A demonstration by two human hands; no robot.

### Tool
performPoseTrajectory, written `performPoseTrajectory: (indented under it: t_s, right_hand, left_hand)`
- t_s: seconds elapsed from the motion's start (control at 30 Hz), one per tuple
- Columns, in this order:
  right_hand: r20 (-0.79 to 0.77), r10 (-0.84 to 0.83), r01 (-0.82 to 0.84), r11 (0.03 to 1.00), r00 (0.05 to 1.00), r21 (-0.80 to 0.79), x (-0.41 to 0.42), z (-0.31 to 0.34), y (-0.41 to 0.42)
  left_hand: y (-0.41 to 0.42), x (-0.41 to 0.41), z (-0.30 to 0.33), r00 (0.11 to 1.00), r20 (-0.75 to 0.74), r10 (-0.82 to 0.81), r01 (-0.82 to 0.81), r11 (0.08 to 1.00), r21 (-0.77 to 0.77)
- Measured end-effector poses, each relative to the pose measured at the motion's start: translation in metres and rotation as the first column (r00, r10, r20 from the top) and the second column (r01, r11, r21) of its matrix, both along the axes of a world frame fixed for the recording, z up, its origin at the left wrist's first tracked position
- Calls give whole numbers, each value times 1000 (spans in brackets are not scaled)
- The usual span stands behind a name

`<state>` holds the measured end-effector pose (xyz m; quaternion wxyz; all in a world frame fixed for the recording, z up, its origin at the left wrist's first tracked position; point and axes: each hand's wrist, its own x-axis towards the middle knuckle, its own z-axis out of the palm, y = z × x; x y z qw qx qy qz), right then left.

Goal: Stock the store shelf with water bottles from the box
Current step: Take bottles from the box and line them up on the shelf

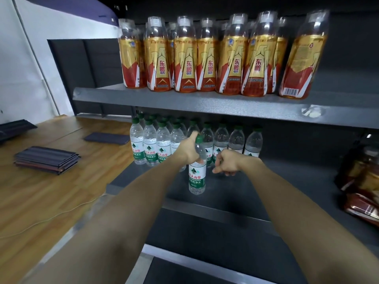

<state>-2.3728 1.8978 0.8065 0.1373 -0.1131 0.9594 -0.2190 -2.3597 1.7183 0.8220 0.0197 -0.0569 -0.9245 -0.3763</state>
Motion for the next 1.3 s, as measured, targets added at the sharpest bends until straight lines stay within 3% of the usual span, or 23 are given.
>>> performPoseTrajectory:
  t_s: [0.13, 0.33, 0.5, 1.13, 1.3]
  right_hand:
    - [-13, 7, -7, 1000, 1000, 1, -14, -11, 2]
    - [-51, 34, -35, 999, 998, -12, -37, -26, 3]
    - [-61, 53, -57, 997, 997, -55, -52, -28, -2]
    - [-44, 112, -113, 993, 993, -22, -76, -53, 9]
    - [-37, 102, -102, 995, 994, -8, -60, -49, 9]
  left_hand:
    - [3, -13, 2, 995, -76, 63, -75, 982, -174]
    - [7, -31, -9, 982, -169, 84, -133, 943, -304]
    - [8, -54, -10, 984, -133, 115, -156, 922, -355]
    - [13, -106, -24, 964, -213, 159, -232, 895, -382]
    - [18, -88, -30, 969, -219, 119, -219, 825, -521]
